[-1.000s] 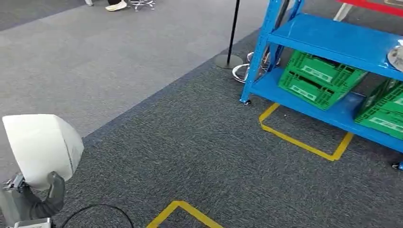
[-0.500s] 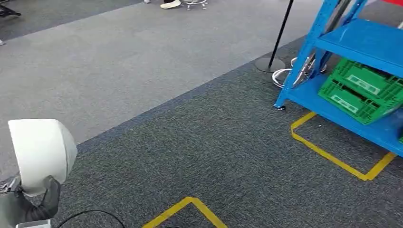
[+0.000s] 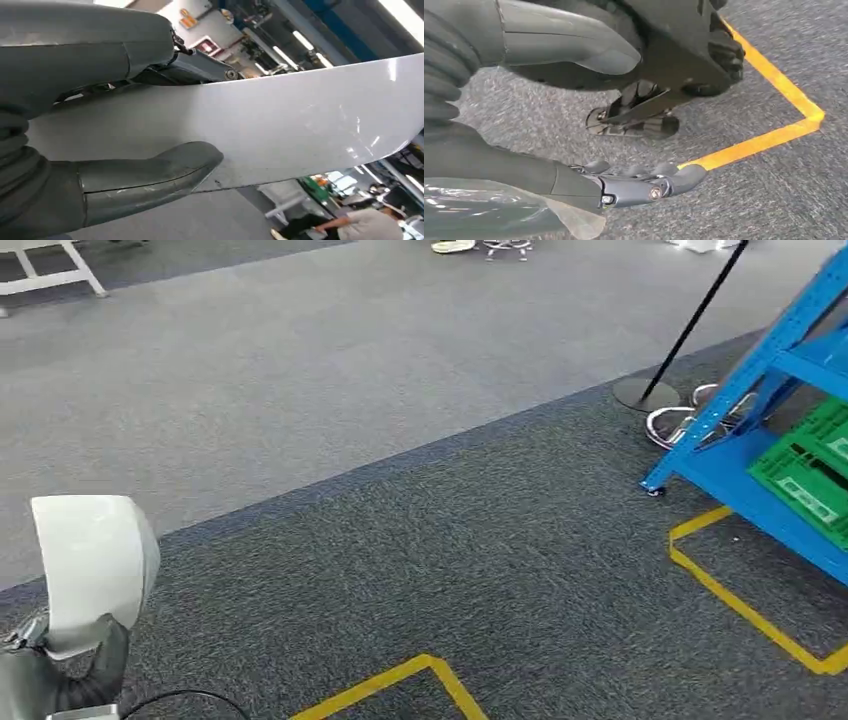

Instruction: Take the parts from the cabinet and place them on the table.

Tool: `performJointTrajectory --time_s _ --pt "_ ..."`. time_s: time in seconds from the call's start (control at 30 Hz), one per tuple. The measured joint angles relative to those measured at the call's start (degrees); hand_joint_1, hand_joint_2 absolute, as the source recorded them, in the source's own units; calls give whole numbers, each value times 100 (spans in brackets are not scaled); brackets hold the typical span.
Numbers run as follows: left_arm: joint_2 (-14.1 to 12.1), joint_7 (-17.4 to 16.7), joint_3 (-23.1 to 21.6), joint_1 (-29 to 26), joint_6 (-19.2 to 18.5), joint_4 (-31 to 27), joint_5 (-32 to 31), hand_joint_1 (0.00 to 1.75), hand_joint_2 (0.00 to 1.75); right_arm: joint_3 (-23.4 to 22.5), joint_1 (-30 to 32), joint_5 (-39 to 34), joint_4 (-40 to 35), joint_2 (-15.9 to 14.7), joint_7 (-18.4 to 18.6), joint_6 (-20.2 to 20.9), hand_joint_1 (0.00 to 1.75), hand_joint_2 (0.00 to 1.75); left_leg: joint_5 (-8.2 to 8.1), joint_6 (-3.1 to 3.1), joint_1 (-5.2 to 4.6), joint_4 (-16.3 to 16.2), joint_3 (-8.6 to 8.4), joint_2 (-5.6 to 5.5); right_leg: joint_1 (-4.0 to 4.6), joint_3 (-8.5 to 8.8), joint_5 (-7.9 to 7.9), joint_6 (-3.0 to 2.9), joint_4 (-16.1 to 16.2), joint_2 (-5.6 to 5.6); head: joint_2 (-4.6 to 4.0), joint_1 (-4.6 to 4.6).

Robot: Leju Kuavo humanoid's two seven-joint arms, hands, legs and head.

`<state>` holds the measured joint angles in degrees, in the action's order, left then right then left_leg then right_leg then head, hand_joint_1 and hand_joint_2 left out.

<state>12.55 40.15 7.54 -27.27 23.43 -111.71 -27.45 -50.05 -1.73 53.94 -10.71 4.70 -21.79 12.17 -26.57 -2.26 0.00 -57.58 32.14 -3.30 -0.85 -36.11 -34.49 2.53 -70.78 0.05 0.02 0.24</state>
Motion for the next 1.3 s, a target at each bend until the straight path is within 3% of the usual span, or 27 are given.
performJointTrajectory --time_s 0.03,0.07,0.1,0.23,0.27,0.3,0.33,0.4,0.43,0.47,0.53,0.57,0.6,0.67,0.73,0.77,0.83,0.9,0.93,0.97,1.0,1.07,1.1,1.13,1.23,1.27,1.3 --pt "2 0 2 -2 0 -2 0 175 175 -2 -3 0 0 0 -2 -2 0 175 -3 5 4 -15 -5 -81 -8 213 304 -10 508 65 0 0" --pt "2 0 4 -2 0 -2 -9 175 175 -2 -6 0 0 0 -4 -2 0 175 -15 24 11 -36 -5 -152 -23 433 554 -23 1022 230 0 2" --pt "2 0 11 -3 0 -2 -50 175 175 -2 -5 15 0 0 -4 -2 0 175 -34 61 -22 -75 21 -209 -36 523 486 -26 1230 518 0 -2" --pt "0 0 13 -49 0 -17 -138 175 175 -2 -11 52 0 0 -33 0 0 175 21 208 34 -95 128 -468 -12 613 477 -112 1309 314 0 -11" --pt "2 0 13 -50 4 -19 -144 175 175 -2 -16 54 0 7 -37 0 0 175 -25 220 34 -146 132 -331 -49 636 507 -161 1351 221 0 -16" --pt "2 0 13 -48 11 -31 -149 175 175 -4 -8 57 0 7 -42 0 0 175 -159 251 3 -326 207 -13 -40 650 503 -174 1363 161 0 -46" --pt "2 0 11 -40 13 -30 -160 175 175 -4 -2 57 0 4 -44 -4 0 175 -365 280 13 -669 369 142 -29 653 490 -205 1362 80 0 -59" --pt "2 0 11 -35 15 -30 -177 175 175 -9 12 57 0 0 -48 -2 0 175 -768 317 44 -1584 786 247 -5 657 472 -234 1361 -106 0 -50" --pt "2 0 11 -52 15 -30 -179 175 175 -9 11 57 0 0 -52 0 0 175 -817 328 53 -1826 892 256 -3 660 465 -236 1360 -184 0 -55" --pt "2 0 11 -67 15 -30 -184 175 175 -9 7 57 0 0 -57 2 0 175 -724 335 60 -1793 864 260 -2 672 452 -233 1360 -264 0 -55" --pt "2 0 11 -70 2 -30 -225 175 175 -9 6 61 0 0 -59 9 0 175 -290 314 60 -1078 496 318 -2 714 429 -214 1360 -408 0 -55" --pt "2 0 11 -71 -9 -30 -230 175 175 -9 0 63 0 0 -61 9 0 175 -68 288 52 -568 227 456 -2 743 409 -197 1360 -468 0 -52" --pt "2 0 11 -64 -17 -30 -238 175 175 -9 1 68 0 0 -63 9 0 175 -70 255 11 -216 48 773 11 760 388 -164 1361 -520 0 -50" --pt "4 0 11 -55 -24 -30 -247 175 175 -11 -2 76 0 0 -72 9 0 175 -109 169 -41 -138 44 738 53 725 341 -83 1356 -623 0 -43" --pt "0 0 24 -97 -20 -30 -278 175 175 -15 -30 87 0 0 -72 7 0 175 -114 101 -70 -134 70 605 38 845 335 -29 1400 -762 0 -48" --pt "6 0 24 -102 -15 -35 -282 175 175 -17 -37 94 -2 0 -72 7 0 175 -70 42 -28 -57 18 522 25 848 295 16 1388 -781 0 -61" --pt "11 0 22 -100 -7 -37 -295 175 175 -31 -27 96 -2 0 -72 7 0 175 -51 -3 -9 -43 15 416 8 633 -13 34 937 -213 0 9" --pt "15 0 17 -92 -7 -37 -297 175 175 -39 -1 98 0 0 -57 6 0 175 -59 -33 -19 -44 22 274 11 141 -416 34 -27 -40 0 9" --pt "15 0 20 -94 -7 -37 -297 175 175 -39 15 98 0 0 -52 11 0 175 -62 -38 -27 -47 21 190 17 -63 -480 30 -363 -21 0 11" --pt "15 0 22 -102 -13 -37 -301 175 175 -44 25 98 0 0 -50 7 0 175 -63 -39 -34 -49 12 115 18 -135 -390 19 -407 -15 0 9" --pt "15 0 22 -101 -20 -37 -310 175 175 -48 26 98 0 0 -48 0 0 175 -66 -41 -37 -51 2 39 20 -92 -173 0 -207 -8 0 9" --pt "22 0 20 -95 -20 -37 -341 175 175 -50 16 103 0 -2 -50 -15 0 175 -78 -30 -38 -59 -31 -120 21 297 455 -48 781 116 0 11" --pt "26 0 20 -94 -20 -37 -343 175 175 -52 19 109 0 -9 -52 -17 0 175 -89 -13 -17 -59 -29 -174 14 453 578 -72 1189 410 0 9" --pt "31 0 20 -80 -20 -37 -343 175 175 -55 20 111 0 -15 -55 -17 0 175 -96 13 -46 -97 12 -231 2 488 529 -89 1283 575 0 -4" --pt "53 0 20 -86 4 -37 -367 175 175 -74 21 109 0 -15 -57 -24 0 175 -30 142 38 -65 80 -447 44 575 516 -123 1331 406 0 5" --pt "57 0 28 -91 15 -39 -398 175 175 -83 11 103 0 -11 -57 -24 0 175 -40 171 10 -71 91 -505 10 608 542 -162 1409 324 0 -9" --pt "63 0 39 -99 17 -41 -407 175 175 -89 4 98 0 -2 -55 -26 0 175 -104 174 -5 -153 97 -201 -5 649 562 -186 1446 231 0 -4"
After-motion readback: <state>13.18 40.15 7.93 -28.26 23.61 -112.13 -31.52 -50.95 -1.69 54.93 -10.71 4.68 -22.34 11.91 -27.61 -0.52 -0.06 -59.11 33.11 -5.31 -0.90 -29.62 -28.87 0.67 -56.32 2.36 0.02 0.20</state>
